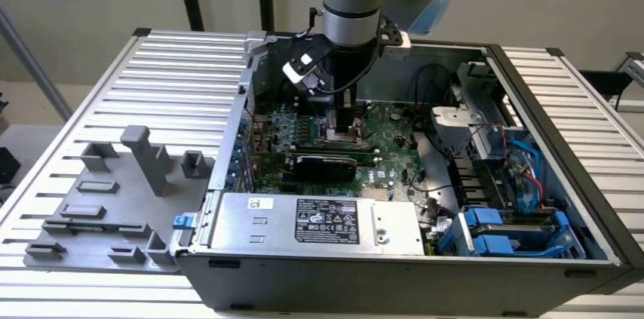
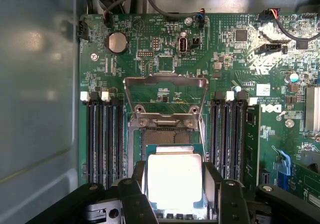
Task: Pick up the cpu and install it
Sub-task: 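Place the cpu into insertion slot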
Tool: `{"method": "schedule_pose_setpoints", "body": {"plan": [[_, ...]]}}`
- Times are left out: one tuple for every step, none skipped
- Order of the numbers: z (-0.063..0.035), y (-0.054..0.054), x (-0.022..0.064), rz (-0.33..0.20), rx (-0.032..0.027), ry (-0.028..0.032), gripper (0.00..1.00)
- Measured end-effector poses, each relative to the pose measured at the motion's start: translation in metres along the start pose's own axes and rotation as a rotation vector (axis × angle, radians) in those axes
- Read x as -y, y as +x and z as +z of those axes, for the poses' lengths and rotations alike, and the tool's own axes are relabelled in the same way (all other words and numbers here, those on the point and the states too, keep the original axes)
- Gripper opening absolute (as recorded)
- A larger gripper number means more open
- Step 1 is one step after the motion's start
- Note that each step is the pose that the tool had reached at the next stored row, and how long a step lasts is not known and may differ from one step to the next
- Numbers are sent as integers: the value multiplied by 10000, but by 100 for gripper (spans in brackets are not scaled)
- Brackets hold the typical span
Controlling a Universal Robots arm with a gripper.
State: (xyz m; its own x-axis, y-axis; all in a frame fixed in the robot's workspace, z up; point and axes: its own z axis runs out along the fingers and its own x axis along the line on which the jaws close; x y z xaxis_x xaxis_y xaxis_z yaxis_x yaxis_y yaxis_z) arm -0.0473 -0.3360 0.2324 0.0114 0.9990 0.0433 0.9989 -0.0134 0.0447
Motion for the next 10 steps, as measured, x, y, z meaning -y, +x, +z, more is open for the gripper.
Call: {"method": "schedule_pose_setpoints", "body": {"plan": [[9, 0, 0, 0, -4, 0, 55], [20, 0, -1, 0, -8, 0, 55], [31, 0, -1, 0, -8, 0, 55], [43, 1, -2, 1, -9, 0, 55], [55, 2, -3, 0, -9, 0, 55], [69, 3, -3, 1, -11, -1, 55], [81, 5, -4, 0, -9, 0, 55], [95, 8, -4, -1, -9, 0, 55], [107, 12, -4, 0, -8, 1, 55], [121, 16, -4, 0, -9, 0, 55]]}}
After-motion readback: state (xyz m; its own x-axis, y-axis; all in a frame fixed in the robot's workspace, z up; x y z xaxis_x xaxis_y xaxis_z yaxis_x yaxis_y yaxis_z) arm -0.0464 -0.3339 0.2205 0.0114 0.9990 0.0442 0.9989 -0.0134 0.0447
